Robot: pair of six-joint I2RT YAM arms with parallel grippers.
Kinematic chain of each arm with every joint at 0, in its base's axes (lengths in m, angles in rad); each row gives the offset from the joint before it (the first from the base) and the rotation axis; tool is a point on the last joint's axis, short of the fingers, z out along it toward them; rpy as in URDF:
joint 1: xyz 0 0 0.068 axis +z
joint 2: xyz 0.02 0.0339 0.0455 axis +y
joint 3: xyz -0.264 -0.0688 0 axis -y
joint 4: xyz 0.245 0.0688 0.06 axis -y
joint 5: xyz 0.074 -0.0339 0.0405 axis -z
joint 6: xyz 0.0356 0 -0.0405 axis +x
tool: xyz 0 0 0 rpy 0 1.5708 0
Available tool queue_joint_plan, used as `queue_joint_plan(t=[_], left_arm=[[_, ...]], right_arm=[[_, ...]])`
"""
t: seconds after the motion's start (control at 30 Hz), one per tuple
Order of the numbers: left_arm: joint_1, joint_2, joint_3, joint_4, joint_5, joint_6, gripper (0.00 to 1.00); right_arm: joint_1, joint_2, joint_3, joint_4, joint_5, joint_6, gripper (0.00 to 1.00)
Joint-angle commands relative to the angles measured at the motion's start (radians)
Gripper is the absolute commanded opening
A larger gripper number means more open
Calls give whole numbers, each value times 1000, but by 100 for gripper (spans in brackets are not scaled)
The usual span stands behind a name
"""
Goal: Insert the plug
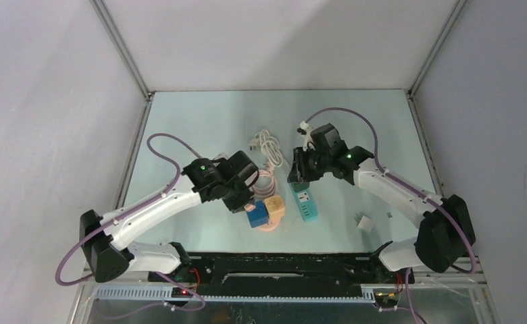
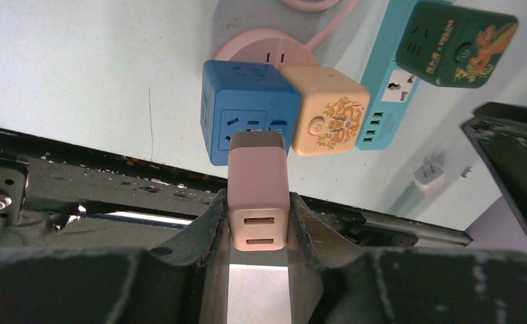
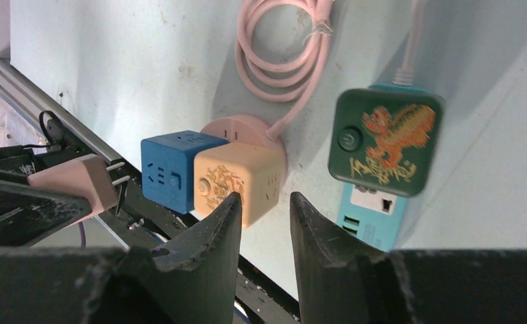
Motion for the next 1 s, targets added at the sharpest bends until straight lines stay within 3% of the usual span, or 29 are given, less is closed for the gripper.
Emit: queue_joint_plan(t=[0.0,0.33,0.97], left_arm=[[-26,56,52,0,25,-50,0],[-41,208,159,-58,14,9,0],[-44,115,43,-52,21,-54,0]], right_arm=[[-31,-80,-34,-15,25,-29,35],[-98,-134,-95,-15,-14,-53,35],[-136,-138,-127,2,-38,-57,36]])
